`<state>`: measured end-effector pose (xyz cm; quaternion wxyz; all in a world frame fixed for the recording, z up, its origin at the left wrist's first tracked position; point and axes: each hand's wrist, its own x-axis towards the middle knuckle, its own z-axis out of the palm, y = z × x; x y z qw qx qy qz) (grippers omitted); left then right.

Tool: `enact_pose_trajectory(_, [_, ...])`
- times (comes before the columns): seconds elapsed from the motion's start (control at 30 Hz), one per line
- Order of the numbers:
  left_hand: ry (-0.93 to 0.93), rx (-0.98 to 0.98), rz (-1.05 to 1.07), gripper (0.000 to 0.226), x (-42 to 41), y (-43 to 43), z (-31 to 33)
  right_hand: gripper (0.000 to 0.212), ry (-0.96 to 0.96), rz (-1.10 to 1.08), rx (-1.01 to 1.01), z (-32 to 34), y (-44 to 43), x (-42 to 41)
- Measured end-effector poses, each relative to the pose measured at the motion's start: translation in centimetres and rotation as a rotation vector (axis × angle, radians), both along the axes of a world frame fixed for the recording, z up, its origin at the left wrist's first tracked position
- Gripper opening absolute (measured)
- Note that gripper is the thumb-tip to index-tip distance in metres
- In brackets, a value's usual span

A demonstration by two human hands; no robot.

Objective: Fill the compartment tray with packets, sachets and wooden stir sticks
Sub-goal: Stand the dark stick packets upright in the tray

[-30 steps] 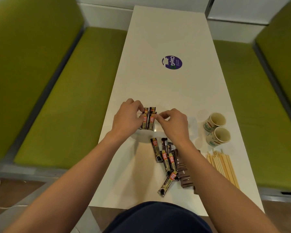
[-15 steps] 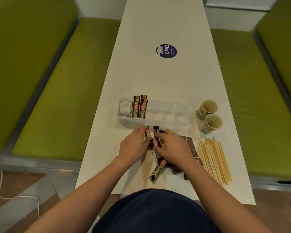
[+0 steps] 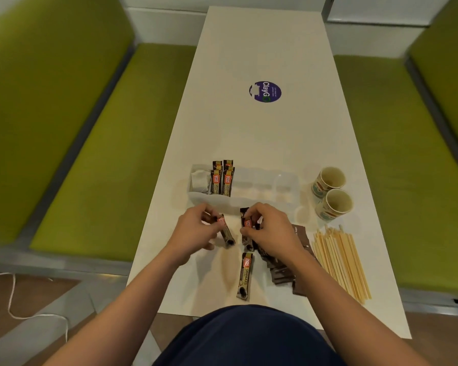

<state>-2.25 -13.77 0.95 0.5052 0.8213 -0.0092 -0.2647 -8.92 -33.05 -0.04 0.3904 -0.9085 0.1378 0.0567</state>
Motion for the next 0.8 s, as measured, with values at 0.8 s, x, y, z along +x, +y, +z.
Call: enact_pose_trajectory(0.8, [-0.443, 0.424, -0.25, 0.007, 10.9, -2.3, 1.6, 0.004, -0.43, -0.304, 0.334, 6.1, -1.2, 6.0])
